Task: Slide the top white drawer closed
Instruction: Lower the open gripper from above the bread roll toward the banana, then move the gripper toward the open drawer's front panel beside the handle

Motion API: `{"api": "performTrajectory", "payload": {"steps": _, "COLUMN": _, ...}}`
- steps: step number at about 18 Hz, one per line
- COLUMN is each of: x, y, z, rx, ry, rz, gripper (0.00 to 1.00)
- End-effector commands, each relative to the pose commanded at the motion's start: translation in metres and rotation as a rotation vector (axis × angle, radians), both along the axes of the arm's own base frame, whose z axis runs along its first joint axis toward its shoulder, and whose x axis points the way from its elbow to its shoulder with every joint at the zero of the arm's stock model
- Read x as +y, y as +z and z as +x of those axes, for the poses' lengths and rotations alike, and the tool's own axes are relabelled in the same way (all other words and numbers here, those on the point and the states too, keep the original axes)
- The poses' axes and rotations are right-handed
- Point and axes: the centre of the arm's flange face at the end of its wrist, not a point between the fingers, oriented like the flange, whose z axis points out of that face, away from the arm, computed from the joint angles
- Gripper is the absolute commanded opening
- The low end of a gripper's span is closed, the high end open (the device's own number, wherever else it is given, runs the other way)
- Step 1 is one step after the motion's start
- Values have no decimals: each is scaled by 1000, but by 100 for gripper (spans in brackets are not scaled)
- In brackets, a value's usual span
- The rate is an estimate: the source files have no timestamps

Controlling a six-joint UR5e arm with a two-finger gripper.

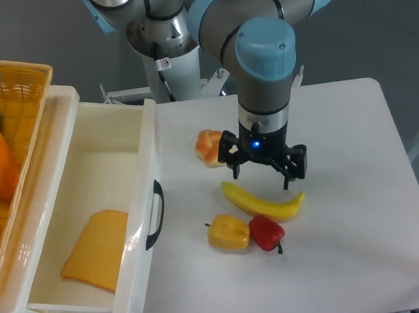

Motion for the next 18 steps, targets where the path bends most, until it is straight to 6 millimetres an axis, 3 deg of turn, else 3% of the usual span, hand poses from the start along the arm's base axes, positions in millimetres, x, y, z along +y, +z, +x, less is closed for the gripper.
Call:
{"api": "performTrajectory", "payload": {"steps": 10, "x": 8, "y": -47, "z": -3, "rx": -63, "ry": 84, "rz": -41, "gripper": 100}}
{"api": "performTrajectory", "payload": {"steps": 13, "x": 19, "y": -65, "z": 4, "rx": -93, "ry": 160, "rz": -46, "gripper": 100}}
{"api": "performTrajectory", "payload": {"steps": 18, "x": 38, "y": -79, "z": 22, "rx": -133, "ry": 121, "rz": -39, "gripper": 100}}
